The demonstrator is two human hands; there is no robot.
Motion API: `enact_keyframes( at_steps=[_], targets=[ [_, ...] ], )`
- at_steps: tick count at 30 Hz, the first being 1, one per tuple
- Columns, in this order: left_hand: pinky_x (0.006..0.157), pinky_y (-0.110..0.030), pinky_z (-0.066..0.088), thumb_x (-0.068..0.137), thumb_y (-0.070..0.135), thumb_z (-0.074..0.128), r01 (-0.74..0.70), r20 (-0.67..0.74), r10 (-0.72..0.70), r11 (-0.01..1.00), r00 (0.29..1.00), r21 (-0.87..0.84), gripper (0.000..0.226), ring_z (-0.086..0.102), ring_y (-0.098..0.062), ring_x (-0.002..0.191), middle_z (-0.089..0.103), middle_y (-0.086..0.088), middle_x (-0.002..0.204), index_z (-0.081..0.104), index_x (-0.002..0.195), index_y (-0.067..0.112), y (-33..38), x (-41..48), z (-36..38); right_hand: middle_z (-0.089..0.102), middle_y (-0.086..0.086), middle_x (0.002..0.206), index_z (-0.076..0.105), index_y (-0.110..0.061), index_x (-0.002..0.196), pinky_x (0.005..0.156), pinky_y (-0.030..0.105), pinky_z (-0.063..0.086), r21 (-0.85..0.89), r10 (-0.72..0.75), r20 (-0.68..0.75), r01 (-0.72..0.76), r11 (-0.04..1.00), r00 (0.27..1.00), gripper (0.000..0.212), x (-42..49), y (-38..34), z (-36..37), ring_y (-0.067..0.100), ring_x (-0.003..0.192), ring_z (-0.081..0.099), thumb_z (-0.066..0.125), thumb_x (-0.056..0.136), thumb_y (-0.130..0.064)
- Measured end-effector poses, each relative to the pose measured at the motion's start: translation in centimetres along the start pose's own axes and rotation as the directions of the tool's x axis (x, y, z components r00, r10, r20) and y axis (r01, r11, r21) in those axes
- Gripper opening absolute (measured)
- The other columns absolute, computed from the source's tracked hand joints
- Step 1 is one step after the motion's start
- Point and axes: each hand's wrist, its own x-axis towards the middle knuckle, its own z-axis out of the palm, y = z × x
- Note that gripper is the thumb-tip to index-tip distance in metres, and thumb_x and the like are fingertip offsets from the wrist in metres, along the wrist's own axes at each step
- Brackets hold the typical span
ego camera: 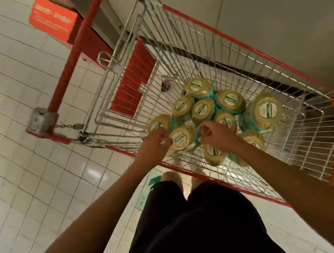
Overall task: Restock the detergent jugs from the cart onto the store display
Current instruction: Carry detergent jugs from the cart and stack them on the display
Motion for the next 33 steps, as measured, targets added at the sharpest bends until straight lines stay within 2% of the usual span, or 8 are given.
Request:
enact_keyframes(
  at_steps=[3, 6, 11, 13, 18, 23, 28, 33],
  targets=[
    [0.098, -0.046, 0.052, 0.097, 0.031, 0.069, 0.03, 0.023, -0.032, 0.995, 0.999, 0.095, 0.043, 0.061, -0.034, 0.118, 0.06, -0.015, 0.131, 0.058, 0.134, 0.012, -1.6, 6.6, 1.2, 0.058, 0.005, 0.135, 0.056, -0.02, 0.137, 0.09, 0.033, 0.048, -0.127, 0.005, 0.03, -0.001, 0.992, 1.0, 0.06, 4.6, 0.4, 1.8, 0.025, 0.121, 0.06, 0.082, 0.083, -0.023],
    [0.097, -0.049, 0.051, 0.092, 0.032, 0.073, 0.062, 0.041, -0.068, 0.989, 0.997, 0.131, 0.055, 0.06, -0.04, 0.117, 0.059, -0.022, 0.127, 0.054, 0.138, 0.006, -3.8, 12.8, 2.6, 0.055, 0.013, 0.142, 0.056, -0.017, 0.143, 0.101, 0.039, 0.046, -0.274, -0.064, 0.094, 0.088, 0.958, 0.993, 0.071, 8.7, 0.3, 4.5, 0.033, 0.13, 0.054, 0.084, 0.078, -0.027],
    [0.115, -0.047, 0.04, 0.093, 0.042, 0.072, 0.051, 0.132, -0.095, 0.952, 0.987, 0.301, 0.075, 0.043, -0.036, 0.142, 0.042, -0.016, 0.157, 0.04, 0.156, 0.017, -8.9, 18.6, 5.4, 0.038, 0.019, 0.162, 0.038, -0.019, 0.158, 0.121, 0.06, 0.025, -0.55, -0.067, 0.182, 0.158, 0.82, 0.981, 0.098, 12.7, 1.3, 9.7, 0.042, 0.148, 0.036, 0.078, 0.075, -0.054],
    [0.117, -0.053, 0.038, 0.088, 0.048, 0.077, -0.009, 0.169, -0.06, 0.925, 0.984, 0.379, 0.095, 0.039, -0.041, 0.146, 0.037, -0.022, 0.16, 0.029, 0.162, 0.013, -10.7, 20.1, 6.5, 0.029, 0.014, 0.168, 0.032, -0.02, 0.161, 0.123, 0.063, 0.02, -0.65, -0.051, 0.254, 0.209, 0.731, 0.966, 0.105, 14.0, 2.0, 11.3, 0.041, 0.154, 0.026, 0.084, 0.075, -0.052],
    [0.105, -0.06, 0.049, 0.07, 0.069, 0.082, 0.016, 0.178, -0.12, 0.867, 0.977, 0.498, 0.131, 0.039, -0.049, 0.141, 0.032, -0.025, 0.156, 0.007, 0.164, 0.018, -13.5, 22.1, 8.5, 0.03, 0.011, 0.167, 0.032, -0.029, 0.16, 0.124, 0.067, 0.014, -0.736, -0.064, 0.28, 0.257, 0.626, 0.958, 0.091, 16.2, 3.7, 13.4, 0.042, 0.157, 0.02, 0.078, 0.082, -0.023],
    [0.109, -0.063, 0.041, 0.06, 0.062, 0.091, 0.056, 0.121, -0.142, 0.844, 0.982, 0.534, 0.144, 0.038, -0.056, 0.139, 0.03, -0.03, 0.155, 0.0, 0.165, 0.023, -13.9, 22.6, 10.0, 0.027, 0.007, 0.17, 0.027, -0.034, 0.163, 0.119, 0.079, 0.013, -0.763, -0.096, 0.348, 0.341, 0.549, 0.933, 0.09, 17.4, 4.9, 13.0, 0.041, 0.158, 0.02, 0.075, 0.089, -0.024],
    [0.112, -0.063, 0.037, 0.061, 0.064, 0.089, 0.06, 0.105, -0.135, 0.848, 0.985, 0.526, 0.144, 0.034, -0.056, 0.142, 0.03, -0.029, 0.155, -0.002, 0.165, 0.023, -13.9, 22.7, 10.1, 0.019, 0.01, 0.171, 0.014, -0.031, 0.167, 0.119, 0.074, 0.019, -0.778, -0.101, 0.381, 0.378, 0.502, 0.919, 0.101, 17.6, 5.4, 11.8, 0.041, 0.158, 0.014, 0.075, 0.087, -0.03],
    [0.108, -0.07, 0.037, 0.059, 0.063, 0.091, 0.082, 0.144, -0.17, 0.875, 0.975, 0.477, 0.141, 0.033, -0.056, 0.141, 0.032, -0.026, 0.152, 0.005, 0.164, 0.027, -11.9, 22.4, 9.1, 0.019, 0.018, 0.169, 0.017, -0.025, 0.165, 0.121, 0.072, 0.019, -0.809, -0.065, 0.267, 0.261, 0.527, 0.961, 0.103, 16.2, 5.3, 9.7, 0.047, 0.156, 0.018, 0.076, 0.081, -0.033]
  ],
)
